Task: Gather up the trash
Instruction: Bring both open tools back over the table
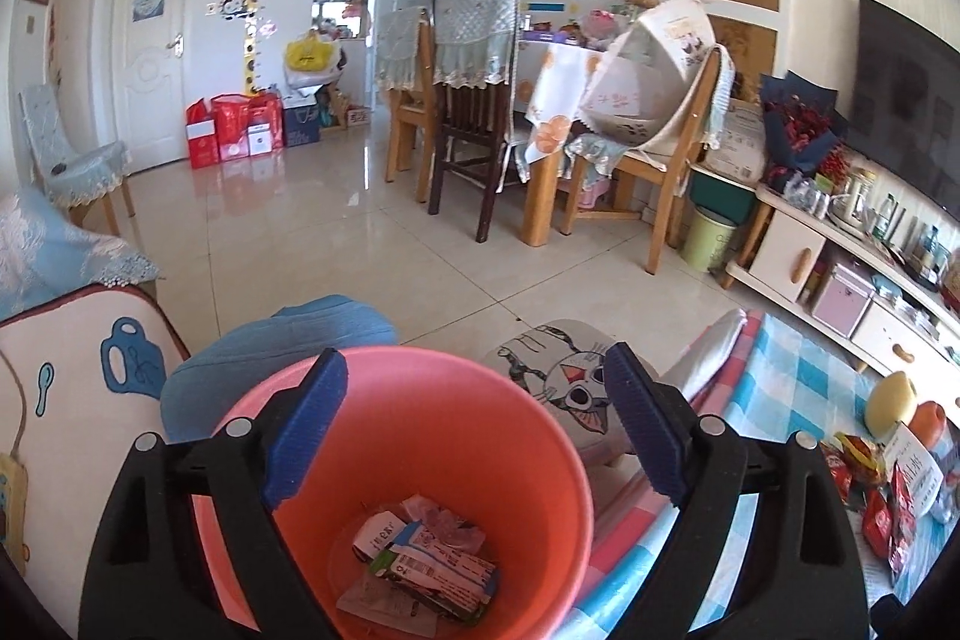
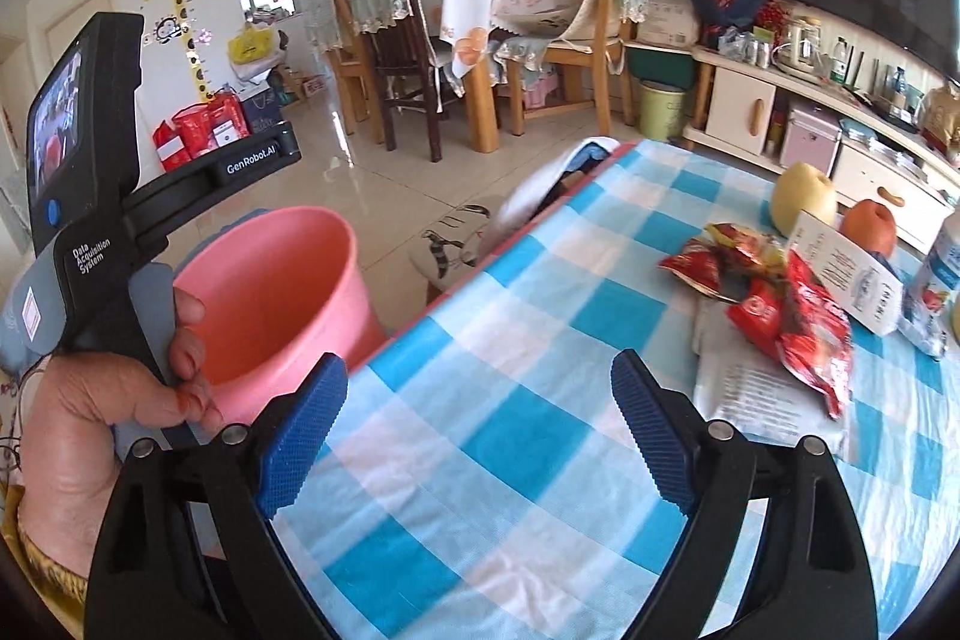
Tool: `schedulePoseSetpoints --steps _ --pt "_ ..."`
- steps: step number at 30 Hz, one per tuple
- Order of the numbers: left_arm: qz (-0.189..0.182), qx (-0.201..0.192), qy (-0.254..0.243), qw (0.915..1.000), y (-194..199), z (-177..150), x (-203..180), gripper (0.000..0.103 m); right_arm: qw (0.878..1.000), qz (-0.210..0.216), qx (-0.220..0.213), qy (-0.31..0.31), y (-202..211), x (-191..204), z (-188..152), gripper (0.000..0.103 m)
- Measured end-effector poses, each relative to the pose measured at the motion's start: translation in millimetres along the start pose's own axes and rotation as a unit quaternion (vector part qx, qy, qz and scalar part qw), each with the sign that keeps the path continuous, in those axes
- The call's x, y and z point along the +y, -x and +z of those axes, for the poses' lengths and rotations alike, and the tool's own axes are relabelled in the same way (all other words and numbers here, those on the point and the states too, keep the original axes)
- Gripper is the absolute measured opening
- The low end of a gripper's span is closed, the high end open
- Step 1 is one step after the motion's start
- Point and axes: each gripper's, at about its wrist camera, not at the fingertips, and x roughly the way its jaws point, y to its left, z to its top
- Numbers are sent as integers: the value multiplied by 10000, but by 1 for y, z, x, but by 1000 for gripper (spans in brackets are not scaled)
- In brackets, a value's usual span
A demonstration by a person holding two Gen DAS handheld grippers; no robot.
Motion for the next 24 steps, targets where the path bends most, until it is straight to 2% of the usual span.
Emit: schedulePoseSetpoints --steps 13,24 --pt "-385 -149 -645 9971 19 -13 -53 90 9992 -384 -112 -59 24 -45 -19 90" --pt "-514 -220 -1024 9932 32 -24 -88 91 9967 -548 -172 -580 32 -94 -32 90"
